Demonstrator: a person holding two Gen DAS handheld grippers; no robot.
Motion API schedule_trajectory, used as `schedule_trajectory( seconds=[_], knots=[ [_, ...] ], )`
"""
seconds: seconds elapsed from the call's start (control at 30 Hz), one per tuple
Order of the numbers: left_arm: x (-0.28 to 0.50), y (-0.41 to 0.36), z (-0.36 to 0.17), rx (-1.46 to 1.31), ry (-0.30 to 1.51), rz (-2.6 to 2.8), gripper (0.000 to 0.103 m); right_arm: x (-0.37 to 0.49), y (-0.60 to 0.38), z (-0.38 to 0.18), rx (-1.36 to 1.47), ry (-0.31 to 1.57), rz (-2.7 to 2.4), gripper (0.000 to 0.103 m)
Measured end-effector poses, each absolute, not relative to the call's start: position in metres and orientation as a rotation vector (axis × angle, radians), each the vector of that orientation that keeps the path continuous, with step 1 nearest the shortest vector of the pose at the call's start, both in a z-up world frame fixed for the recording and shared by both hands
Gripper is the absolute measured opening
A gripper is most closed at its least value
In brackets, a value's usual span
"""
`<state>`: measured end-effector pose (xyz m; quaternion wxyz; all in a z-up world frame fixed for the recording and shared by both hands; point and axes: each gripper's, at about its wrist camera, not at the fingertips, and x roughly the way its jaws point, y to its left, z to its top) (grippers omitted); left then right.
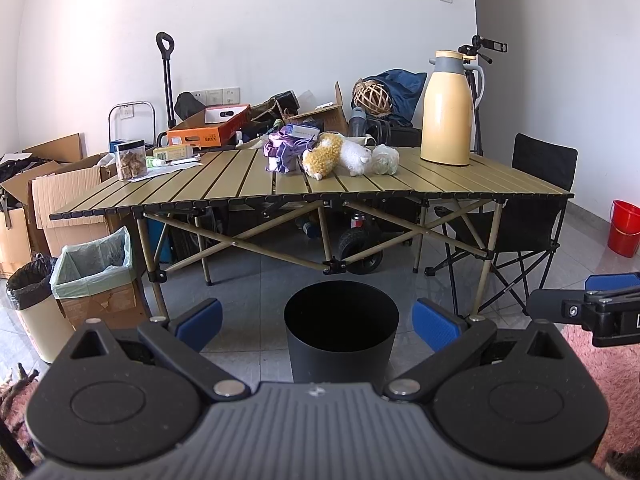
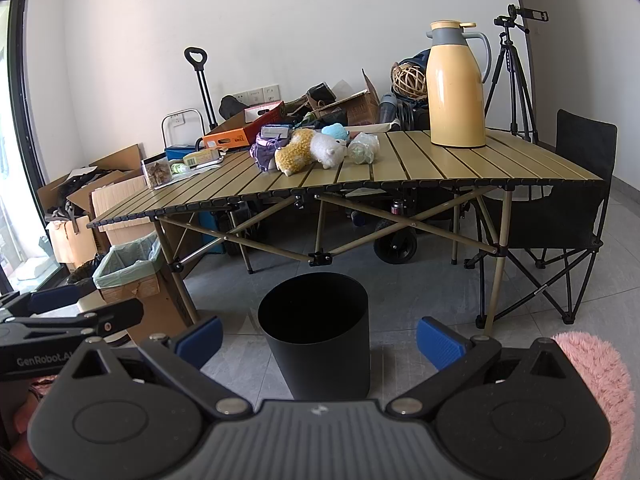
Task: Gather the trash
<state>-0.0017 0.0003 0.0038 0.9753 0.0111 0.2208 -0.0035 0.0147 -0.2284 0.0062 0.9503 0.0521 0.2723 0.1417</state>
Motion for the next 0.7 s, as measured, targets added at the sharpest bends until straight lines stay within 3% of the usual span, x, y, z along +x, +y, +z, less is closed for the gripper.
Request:
schedule_trajectory(
  seconds=[0.7],
  knots=[
    [-0.0015,0.0005,0.0046,0.023,0.444,-0.007,0.103,0.0160,-0.2287,0.0057,0.103,0.553,0.289,0.103]
  ],
)
